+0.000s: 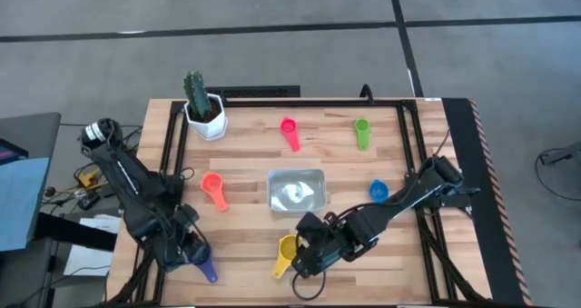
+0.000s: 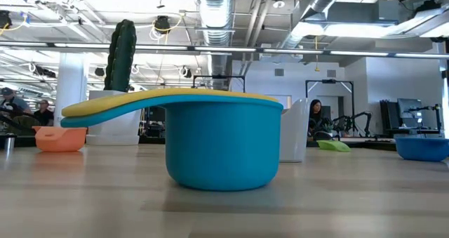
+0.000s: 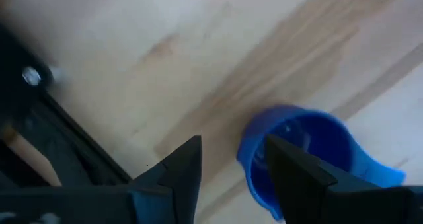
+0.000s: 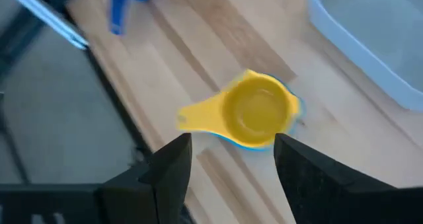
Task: Nest measuring cups in basket
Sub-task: Stack the the dark blue measuring cup on top of the yellow measuring cup
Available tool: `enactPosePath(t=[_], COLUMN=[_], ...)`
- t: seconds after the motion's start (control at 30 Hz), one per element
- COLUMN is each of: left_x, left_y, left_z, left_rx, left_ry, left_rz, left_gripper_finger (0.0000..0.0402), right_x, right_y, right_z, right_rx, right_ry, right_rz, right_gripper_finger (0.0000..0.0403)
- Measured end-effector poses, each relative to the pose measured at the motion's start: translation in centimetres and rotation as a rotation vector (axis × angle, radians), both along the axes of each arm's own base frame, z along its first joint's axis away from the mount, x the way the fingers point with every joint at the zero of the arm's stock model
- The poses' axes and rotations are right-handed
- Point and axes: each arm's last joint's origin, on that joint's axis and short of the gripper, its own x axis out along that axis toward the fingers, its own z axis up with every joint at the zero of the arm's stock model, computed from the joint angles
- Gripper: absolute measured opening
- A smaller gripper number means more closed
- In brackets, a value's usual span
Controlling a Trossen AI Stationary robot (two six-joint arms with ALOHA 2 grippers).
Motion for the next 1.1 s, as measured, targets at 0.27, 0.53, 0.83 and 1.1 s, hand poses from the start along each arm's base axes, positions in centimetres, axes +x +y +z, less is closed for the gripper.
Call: enactPosePath(t=[0.27,0.53,0.83,1.1], left_x=[-1.2,-0.7,-0.2,0.8], left_y=[-1.2,-2.9,-3.8,-3.3], left_z=[-0.4,-2.9,-4.8,-4.9], left_rx=[-0.042,0.014,0.06,0.119], left_ry=[-0.012,0.034,0.062,0.03], left_rz=[0.032,0.025,-0.003,-0.111], left_gripper_finger=[0.0153,0.0153,0.0081,0.0008], right_x=[0.4,0.7,0.0,-1.0], right_y=[-0.4,0.1,1.2,2.1], right_z=[0.1,-2.1,-2.7,-2.5], right_rx=[-0.002,0.064,0.088,0.083], right_ry=[-0.018,-0.034,-0.036,-0.041], right_rz=[0.012,-0.011,-0.061,-0.106], right_gripper_finger=[0.024,0.024,0.0235,0.0206])
